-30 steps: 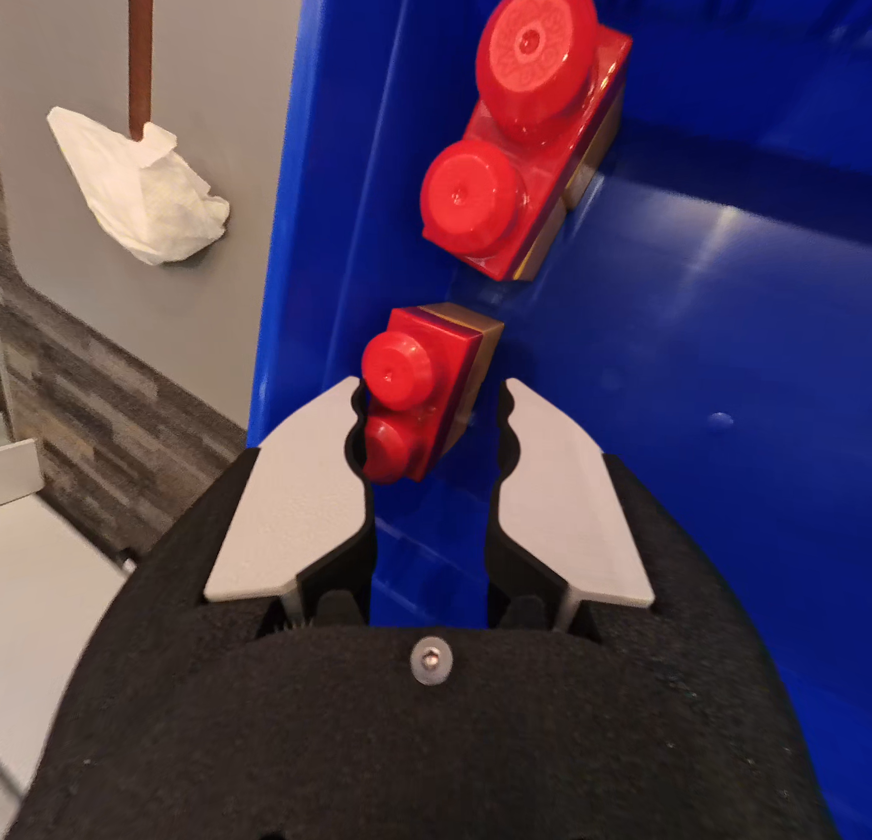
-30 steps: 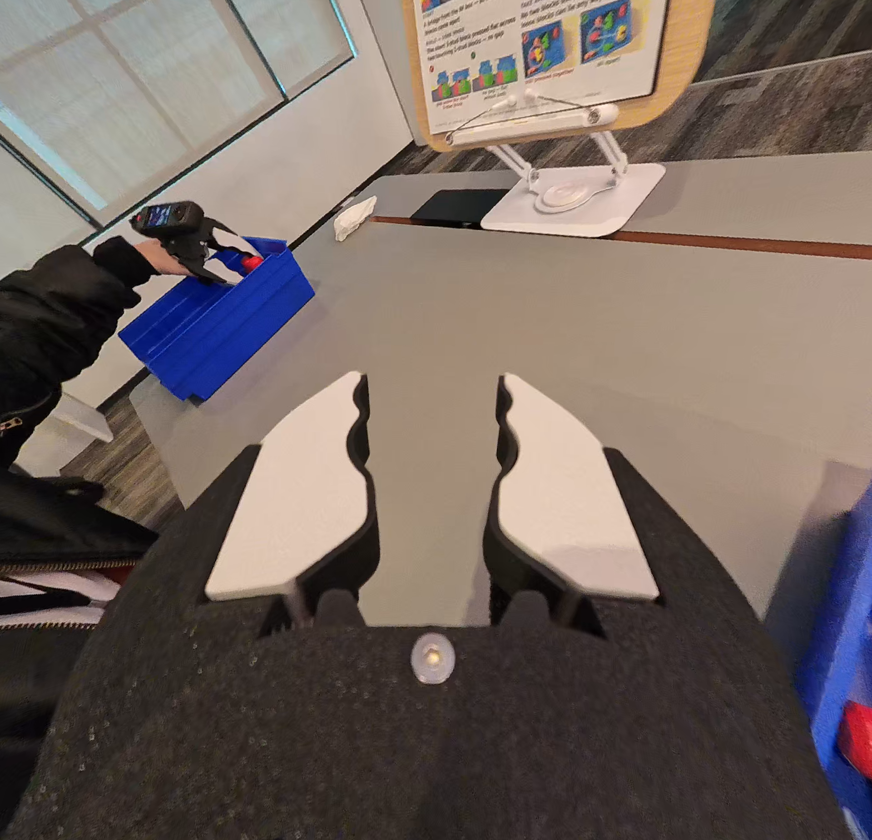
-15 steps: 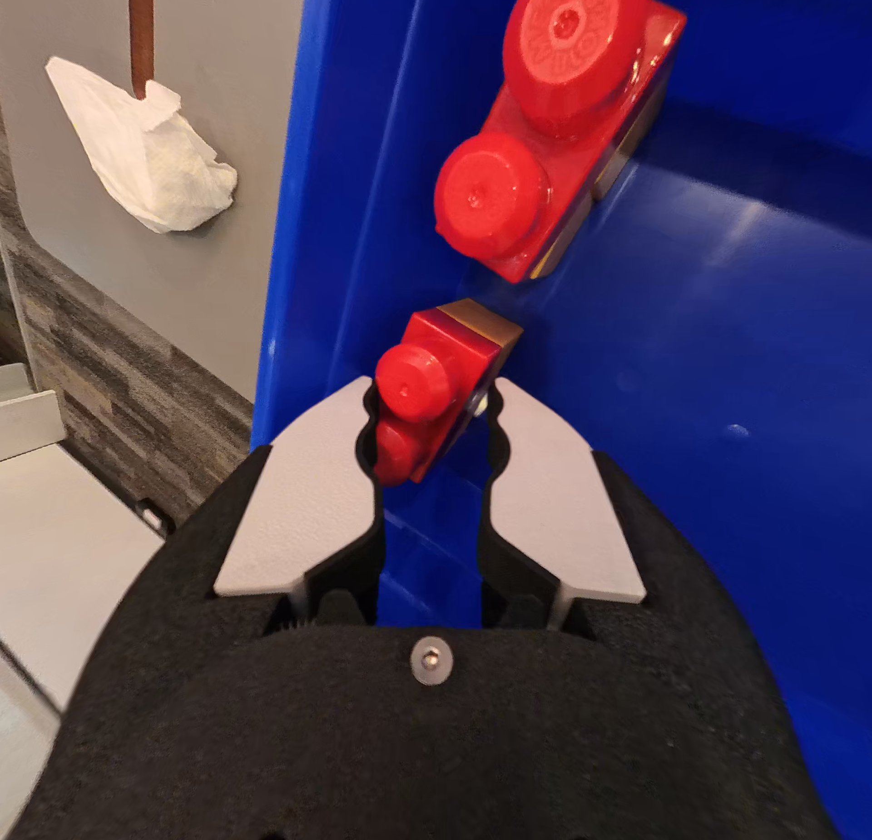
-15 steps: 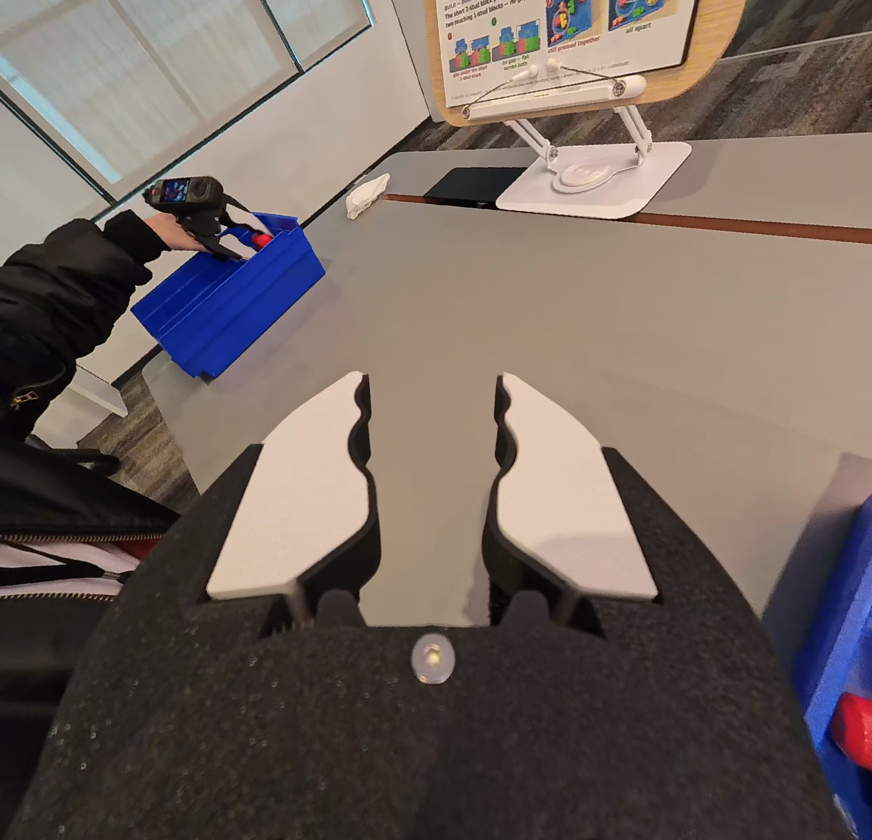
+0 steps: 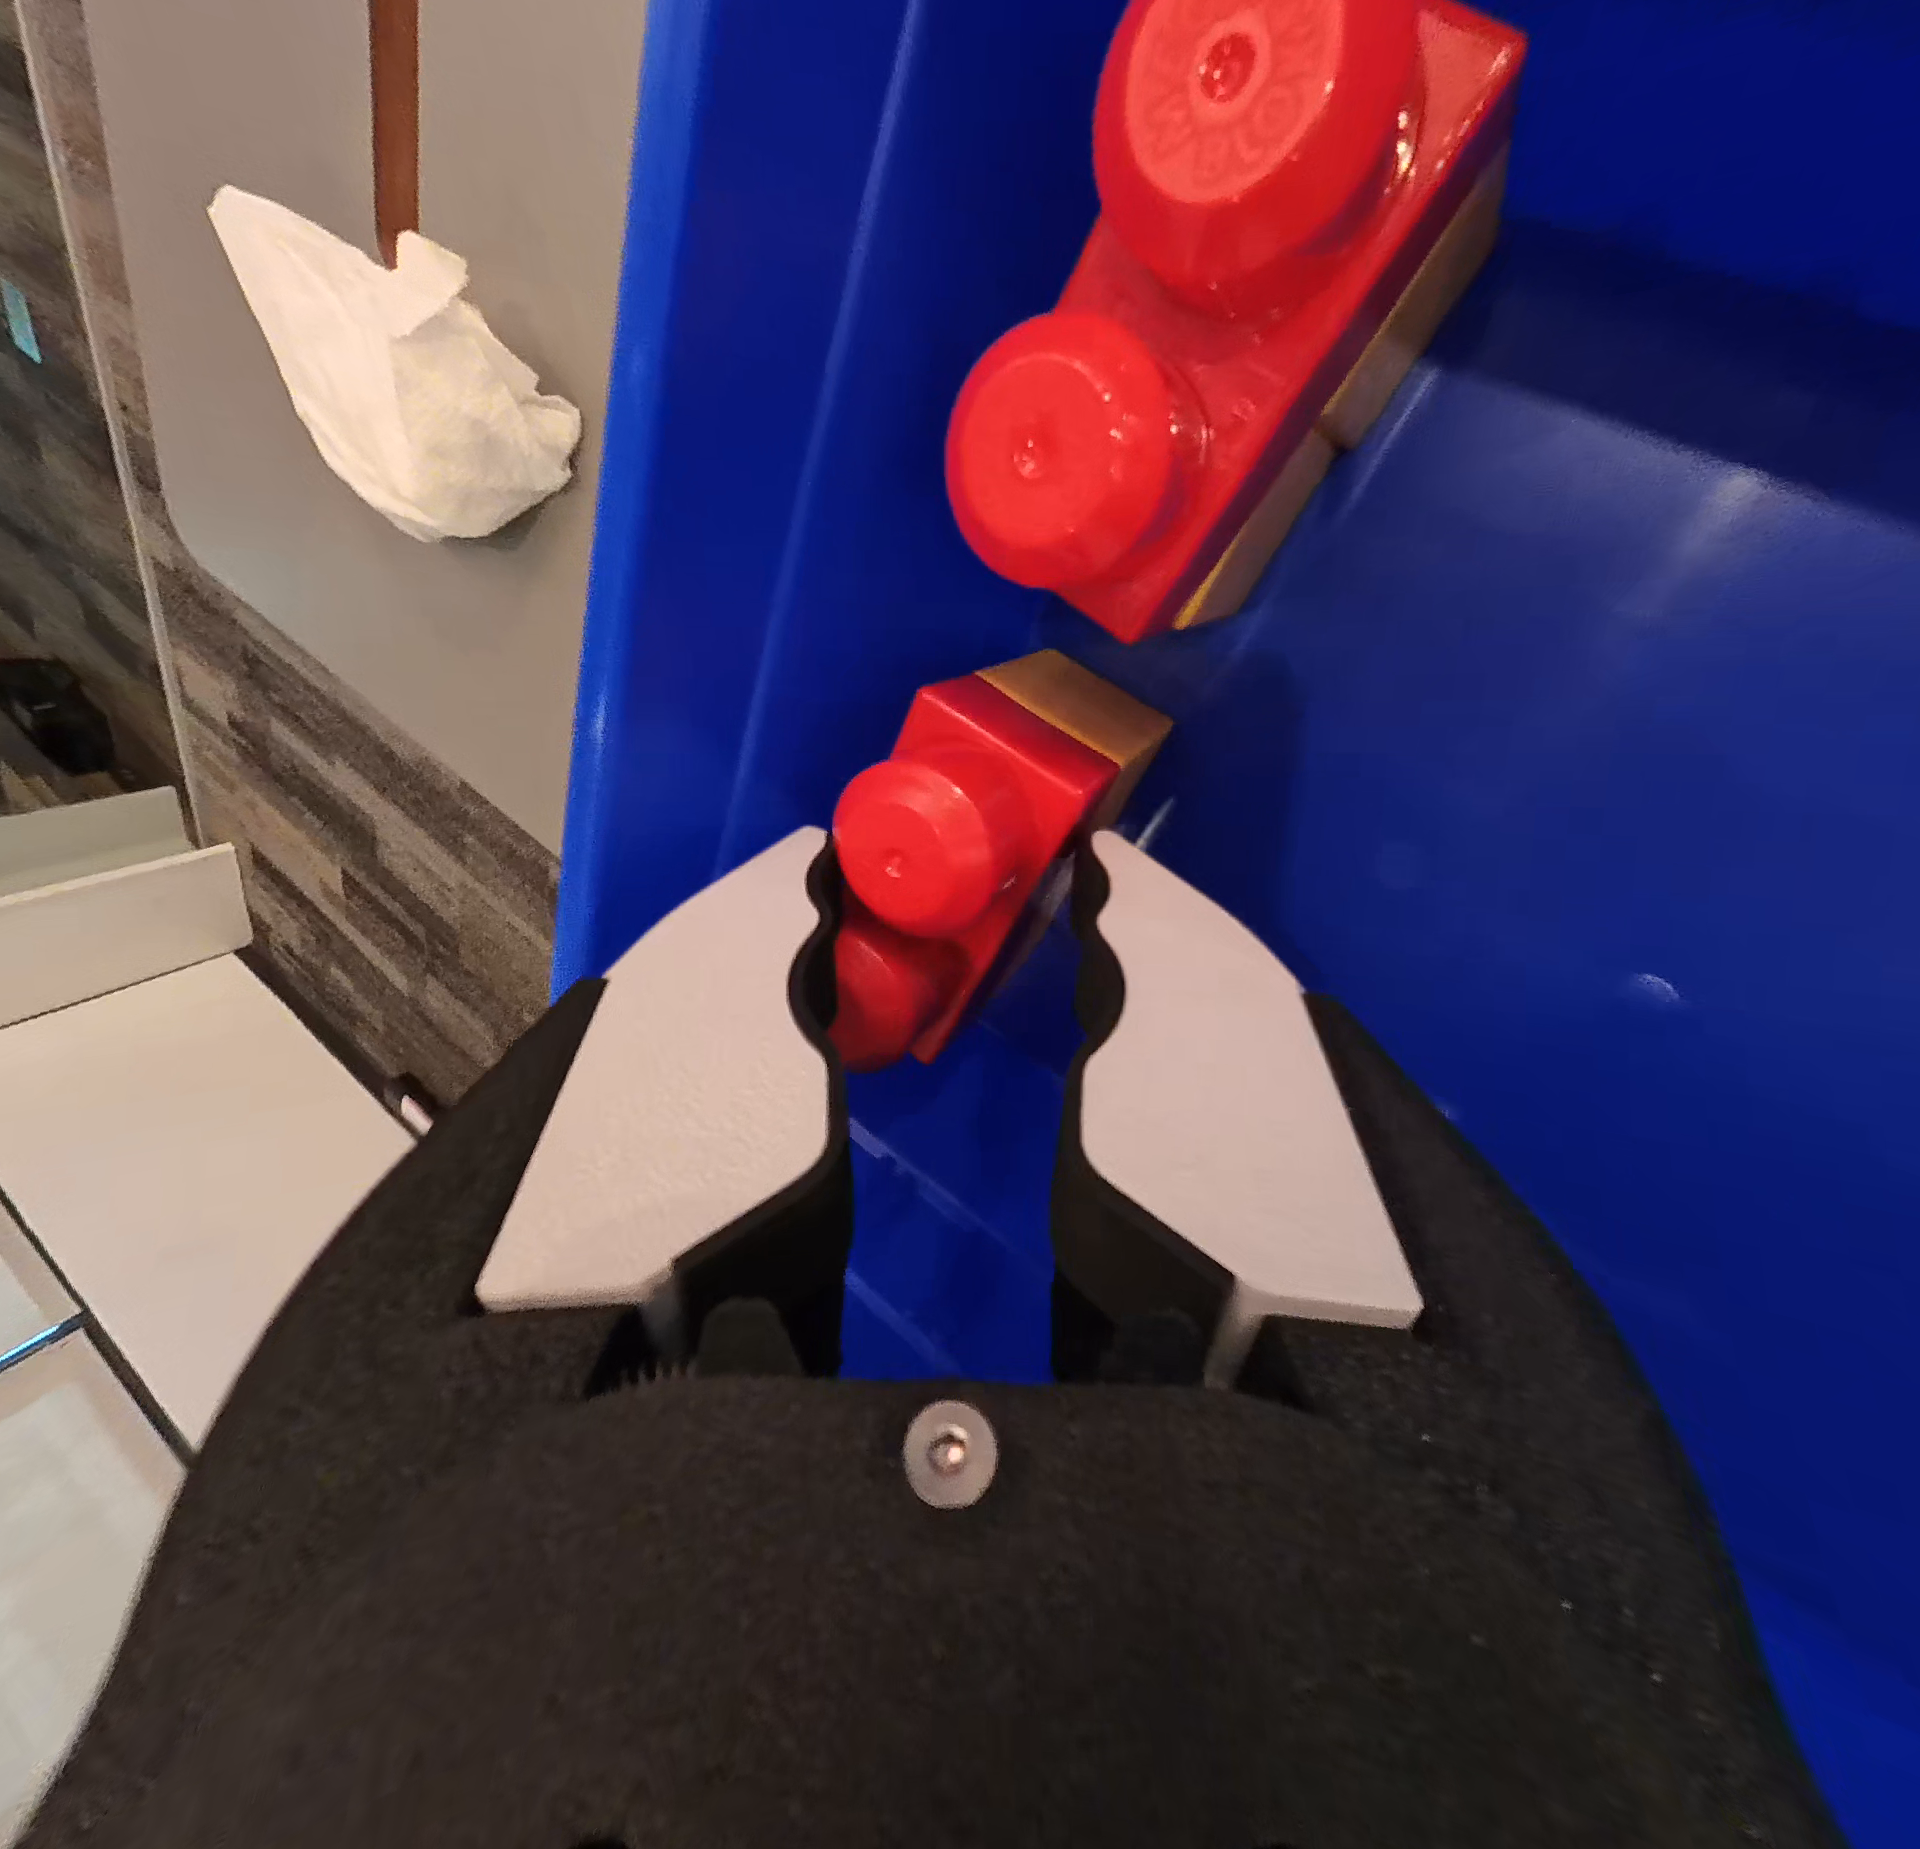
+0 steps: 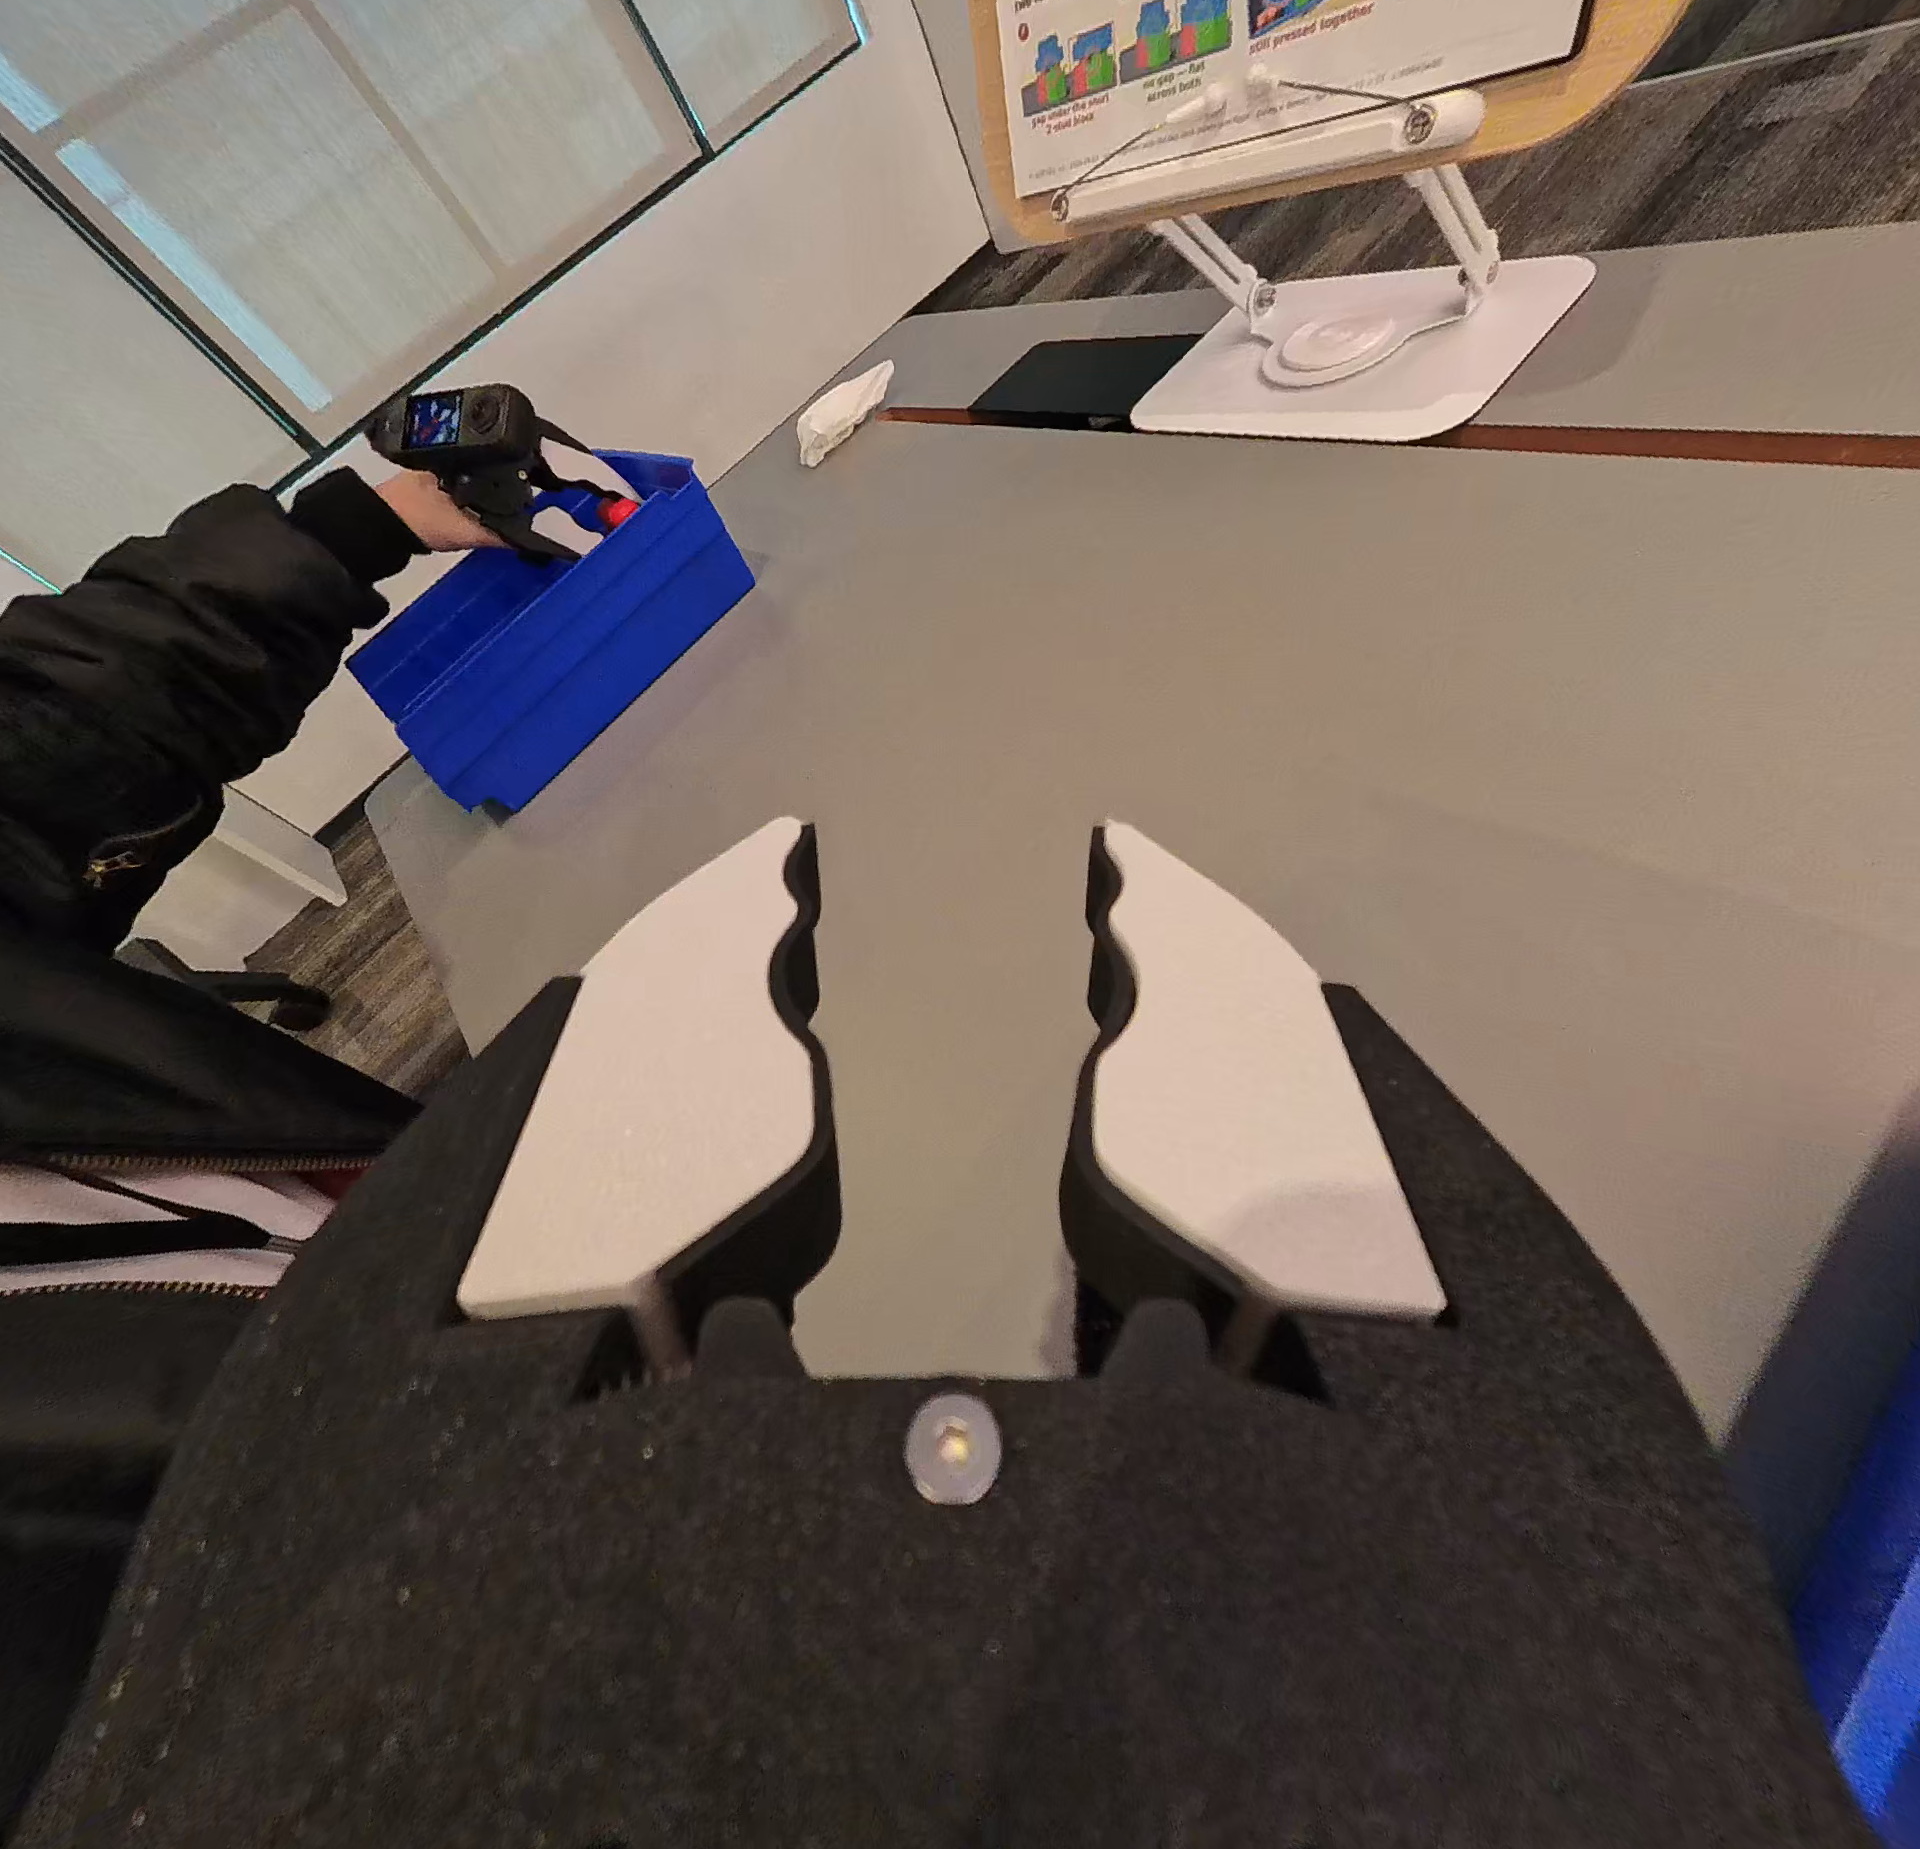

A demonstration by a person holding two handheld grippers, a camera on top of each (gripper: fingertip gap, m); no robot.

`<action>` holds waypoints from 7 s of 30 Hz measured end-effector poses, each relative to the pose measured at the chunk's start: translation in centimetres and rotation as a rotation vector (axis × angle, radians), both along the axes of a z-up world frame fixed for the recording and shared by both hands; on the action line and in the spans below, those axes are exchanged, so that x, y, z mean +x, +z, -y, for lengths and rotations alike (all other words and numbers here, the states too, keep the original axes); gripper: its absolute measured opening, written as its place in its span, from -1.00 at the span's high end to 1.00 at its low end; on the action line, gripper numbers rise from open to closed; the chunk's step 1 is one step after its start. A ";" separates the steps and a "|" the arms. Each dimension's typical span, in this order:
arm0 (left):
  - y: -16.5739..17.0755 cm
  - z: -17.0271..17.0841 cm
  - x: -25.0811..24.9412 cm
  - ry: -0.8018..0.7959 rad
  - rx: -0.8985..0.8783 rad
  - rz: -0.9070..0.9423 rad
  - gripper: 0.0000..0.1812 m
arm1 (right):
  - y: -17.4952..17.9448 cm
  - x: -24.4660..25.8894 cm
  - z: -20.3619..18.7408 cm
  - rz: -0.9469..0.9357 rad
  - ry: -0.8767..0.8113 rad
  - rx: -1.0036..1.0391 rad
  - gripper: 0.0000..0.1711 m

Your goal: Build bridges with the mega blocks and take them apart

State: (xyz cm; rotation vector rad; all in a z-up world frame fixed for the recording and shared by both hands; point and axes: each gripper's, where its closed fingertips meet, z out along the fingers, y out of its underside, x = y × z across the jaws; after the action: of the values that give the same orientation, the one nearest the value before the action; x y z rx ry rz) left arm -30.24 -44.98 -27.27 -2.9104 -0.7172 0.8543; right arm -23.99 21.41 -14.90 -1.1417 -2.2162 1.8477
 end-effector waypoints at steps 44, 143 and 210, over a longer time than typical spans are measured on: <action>21.0 -32.0 9.5 -0.236 1.131 0.033 0.59 | 6.7 4.5 12.6 -0.286 0.350 -0.029 0.41; 17.6 -70.1 9.5 -0.506 1.371 0.572 0.59 | -4.1 -2.9 -26.5 0.127 -0.373 0.025 0.26; 2.6 -8.8 0.2 -0.162 0.224 -0.102 0.48 | 2.1 -1.1 -4.7 -0.026 -0.125 0.160 0.30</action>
State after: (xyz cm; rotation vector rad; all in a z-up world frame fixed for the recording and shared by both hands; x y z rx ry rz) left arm -30.01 -36.18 -24.65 -2.6623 -0.5233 0.8376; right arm -25.05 26.08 -12.77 -1.1895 -2.1786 1.5977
